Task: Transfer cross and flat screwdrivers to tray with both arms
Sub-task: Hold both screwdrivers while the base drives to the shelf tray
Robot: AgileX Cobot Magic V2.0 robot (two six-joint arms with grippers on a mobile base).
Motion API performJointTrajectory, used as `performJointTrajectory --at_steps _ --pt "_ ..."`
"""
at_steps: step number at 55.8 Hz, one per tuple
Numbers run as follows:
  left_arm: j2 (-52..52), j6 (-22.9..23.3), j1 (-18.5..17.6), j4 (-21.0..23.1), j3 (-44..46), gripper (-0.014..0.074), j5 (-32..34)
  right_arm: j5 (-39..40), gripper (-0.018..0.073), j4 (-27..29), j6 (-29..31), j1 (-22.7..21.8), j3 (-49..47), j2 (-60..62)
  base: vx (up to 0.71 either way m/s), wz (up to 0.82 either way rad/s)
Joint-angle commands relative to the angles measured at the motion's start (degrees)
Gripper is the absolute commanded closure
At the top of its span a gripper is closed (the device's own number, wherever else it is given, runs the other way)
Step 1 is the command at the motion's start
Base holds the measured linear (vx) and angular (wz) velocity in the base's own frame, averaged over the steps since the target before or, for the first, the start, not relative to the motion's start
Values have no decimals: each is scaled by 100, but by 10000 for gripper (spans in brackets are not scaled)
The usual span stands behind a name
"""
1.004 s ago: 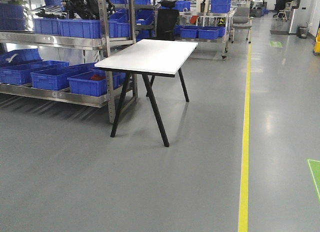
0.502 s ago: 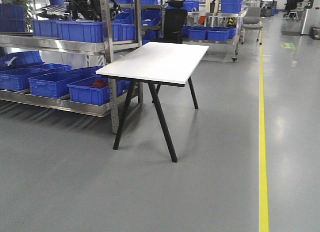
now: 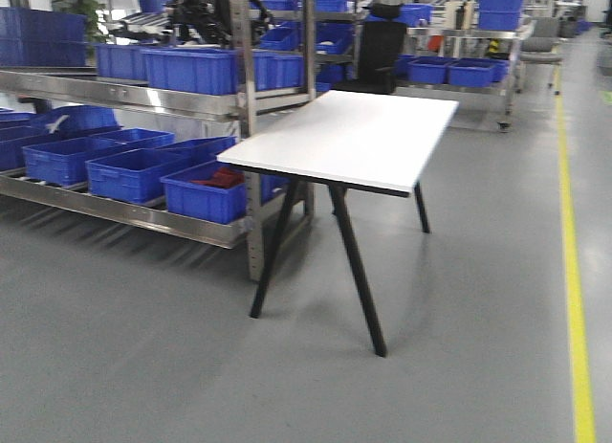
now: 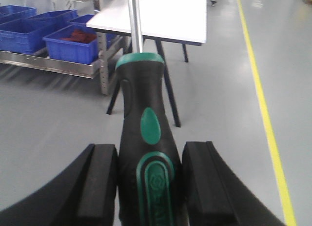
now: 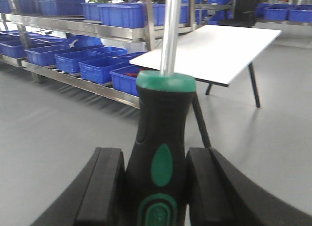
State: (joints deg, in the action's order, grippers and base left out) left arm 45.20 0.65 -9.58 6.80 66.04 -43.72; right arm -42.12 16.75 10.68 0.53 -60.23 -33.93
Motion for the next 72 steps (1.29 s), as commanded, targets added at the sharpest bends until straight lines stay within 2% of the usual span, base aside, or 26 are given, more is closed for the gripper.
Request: performJointTrajectory --at_steps 1,52,72 --pt "12 8 -25 58 165 602 528 518 567 73 22 -1 -157 -35 52 35" --pt "12 8 -25 58 165 602 528 517 567 56 22 -1 -157 -35 52 61" --pt "12 8 -25 58 165 602 528 517 567 56 22 -1 -157 -47 52 42"
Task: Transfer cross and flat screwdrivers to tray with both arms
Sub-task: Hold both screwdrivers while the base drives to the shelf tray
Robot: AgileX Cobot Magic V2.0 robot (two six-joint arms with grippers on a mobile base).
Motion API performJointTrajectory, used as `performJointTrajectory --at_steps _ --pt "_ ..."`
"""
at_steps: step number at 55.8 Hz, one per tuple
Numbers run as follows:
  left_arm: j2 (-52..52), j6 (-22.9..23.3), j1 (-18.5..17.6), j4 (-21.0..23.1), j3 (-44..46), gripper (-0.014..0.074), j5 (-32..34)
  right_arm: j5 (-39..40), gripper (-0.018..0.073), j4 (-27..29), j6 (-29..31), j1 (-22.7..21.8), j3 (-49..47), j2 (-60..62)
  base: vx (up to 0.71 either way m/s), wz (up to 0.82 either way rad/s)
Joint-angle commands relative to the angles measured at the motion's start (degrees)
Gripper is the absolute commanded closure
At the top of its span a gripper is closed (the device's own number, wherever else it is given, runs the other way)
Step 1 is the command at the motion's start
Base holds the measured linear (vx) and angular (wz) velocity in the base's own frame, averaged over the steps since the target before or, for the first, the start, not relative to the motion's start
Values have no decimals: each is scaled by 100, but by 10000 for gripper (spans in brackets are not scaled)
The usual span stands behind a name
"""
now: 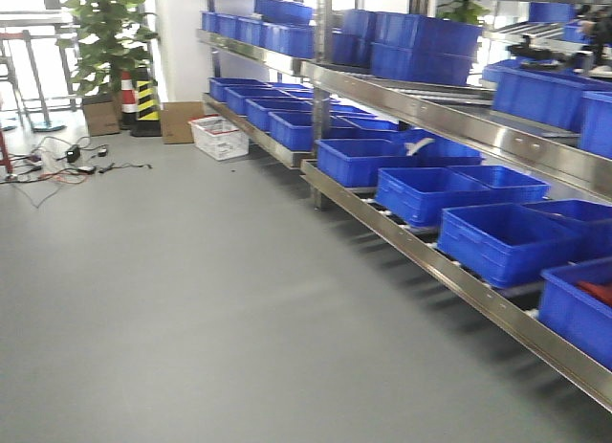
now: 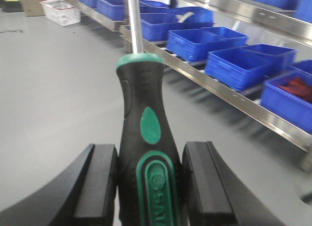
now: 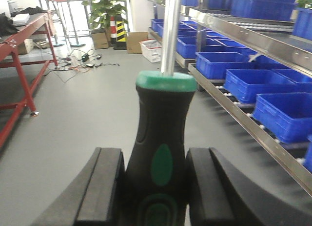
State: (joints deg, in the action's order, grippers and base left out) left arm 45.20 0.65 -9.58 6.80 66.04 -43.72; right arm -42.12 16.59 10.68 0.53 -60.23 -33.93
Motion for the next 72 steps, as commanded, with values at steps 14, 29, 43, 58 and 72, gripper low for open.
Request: performJointTrajectory --at_steps 14,29,43,58,72 --pt "12 8 -25 58 165 602 528 515 567 72 22 -1 -157 -47 53 29" --pt "12 8 -25 58 165 602 528 516 567 72 22 -1 -157 -47 56 24" --pt "12 8 -25 58 165 602 528 516 567 72 22 -1 -157 -47 60 21" --pt "12 8 -25 58 165 602 528 515 567 72 22 -1 -157 -47 61 5" --pt "12 8 -25 58 165 602 528 516 567 72 22 -1 -157 -47 62 -26"
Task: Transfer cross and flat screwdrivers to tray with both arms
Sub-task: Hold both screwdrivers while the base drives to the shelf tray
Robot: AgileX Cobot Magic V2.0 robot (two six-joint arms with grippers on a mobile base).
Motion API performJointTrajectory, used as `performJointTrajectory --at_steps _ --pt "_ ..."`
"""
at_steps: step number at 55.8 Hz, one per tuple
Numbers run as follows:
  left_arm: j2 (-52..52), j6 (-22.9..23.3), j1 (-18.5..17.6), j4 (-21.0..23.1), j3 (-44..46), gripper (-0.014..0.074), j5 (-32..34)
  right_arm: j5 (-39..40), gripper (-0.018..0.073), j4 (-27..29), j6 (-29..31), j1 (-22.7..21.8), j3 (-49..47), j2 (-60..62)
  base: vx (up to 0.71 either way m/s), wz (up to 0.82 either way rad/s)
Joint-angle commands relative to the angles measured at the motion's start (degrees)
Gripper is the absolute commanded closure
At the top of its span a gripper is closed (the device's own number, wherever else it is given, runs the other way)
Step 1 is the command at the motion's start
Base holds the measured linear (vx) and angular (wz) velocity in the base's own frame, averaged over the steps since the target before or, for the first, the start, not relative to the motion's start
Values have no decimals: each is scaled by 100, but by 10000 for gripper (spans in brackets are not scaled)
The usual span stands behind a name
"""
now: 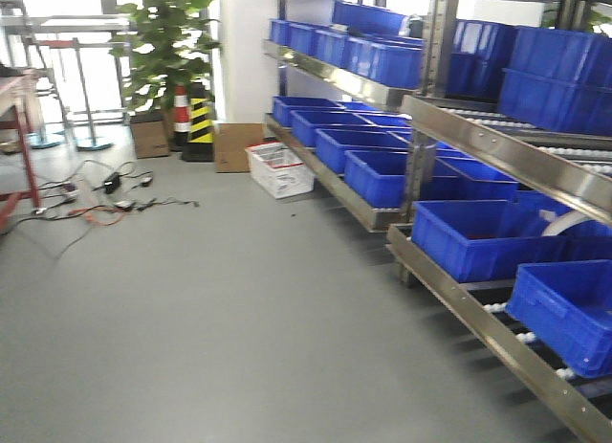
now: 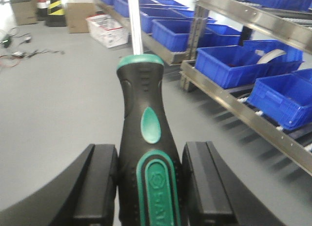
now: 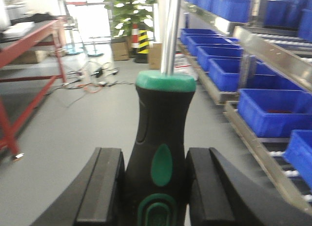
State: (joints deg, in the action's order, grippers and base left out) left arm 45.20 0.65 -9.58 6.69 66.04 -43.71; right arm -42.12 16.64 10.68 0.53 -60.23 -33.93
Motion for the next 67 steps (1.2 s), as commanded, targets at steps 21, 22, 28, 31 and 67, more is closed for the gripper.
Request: performJointTrajectory --at_steps 21,22,28,31,67 --pt "12 8 -25 69 165 602 527 516 567 67 22 -1 -157 -47 57 -51" --pt "12 8 -25 69 165 602 527 516 567 67 22 -1 -157 -47 53 -58" --pt "12 8 -25 69 165 602 527 516 567 67 22 -1 -157 -47 51 -58" --pt "12 8 -25 69 165 602 527 516 567 67 22 -1 -157 -47 49 -56" --pt "12 8 -25 69 165 602 527 516 567 67 22 -1 -157 -47 43 -61"
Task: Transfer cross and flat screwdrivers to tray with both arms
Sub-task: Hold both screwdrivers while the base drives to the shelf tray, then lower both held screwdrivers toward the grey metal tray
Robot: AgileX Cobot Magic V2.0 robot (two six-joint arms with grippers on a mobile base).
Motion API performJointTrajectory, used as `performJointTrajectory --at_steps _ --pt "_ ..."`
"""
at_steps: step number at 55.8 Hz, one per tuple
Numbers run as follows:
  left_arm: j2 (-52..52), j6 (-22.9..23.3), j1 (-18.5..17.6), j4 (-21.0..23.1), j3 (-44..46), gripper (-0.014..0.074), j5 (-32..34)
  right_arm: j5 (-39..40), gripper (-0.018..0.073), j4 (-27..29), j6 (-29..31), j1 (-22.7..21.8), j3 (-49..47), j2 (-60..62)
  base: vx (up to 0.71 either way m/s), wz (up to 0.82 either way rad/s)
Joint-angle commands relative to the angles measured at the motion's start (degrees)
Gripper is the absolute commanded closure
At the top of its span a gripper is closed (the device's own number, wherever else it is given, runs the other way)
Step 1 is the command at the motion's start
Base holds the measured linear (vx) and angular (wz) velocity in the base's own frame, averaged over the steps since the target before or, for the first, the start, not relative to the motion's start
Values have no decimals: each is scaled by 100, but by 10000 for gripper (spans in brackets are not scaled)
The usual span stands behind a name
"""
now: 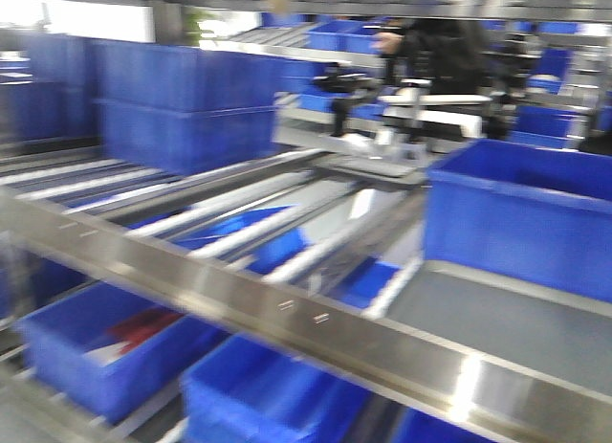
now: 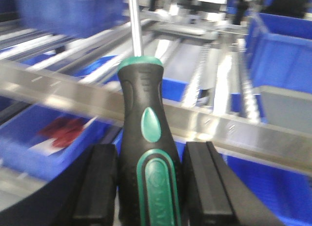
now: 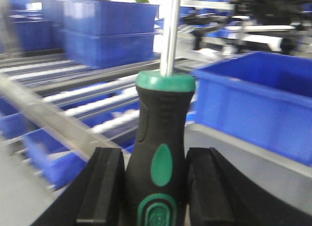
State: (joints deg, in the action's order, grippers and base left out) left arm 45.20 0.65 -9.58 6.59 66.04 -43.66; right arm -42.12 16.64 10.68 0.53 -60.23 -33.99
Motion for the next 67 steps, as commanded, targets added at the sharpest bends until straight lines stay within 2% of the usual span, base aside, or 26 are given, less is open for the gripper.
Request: performJointTrajectory --at_steps 1,35,67 --pt "12 8 -25 79 165 602 522 516 567 67 22 -1 -157 -41 35 -74" --pt "12 8 -25 79 165 602 522 516 567 67 22 -1 -157 -41 26 -69" --pt "12 8 -25 79 165 602 522 516 567 67 22 -1 -157 -41 4 -11"
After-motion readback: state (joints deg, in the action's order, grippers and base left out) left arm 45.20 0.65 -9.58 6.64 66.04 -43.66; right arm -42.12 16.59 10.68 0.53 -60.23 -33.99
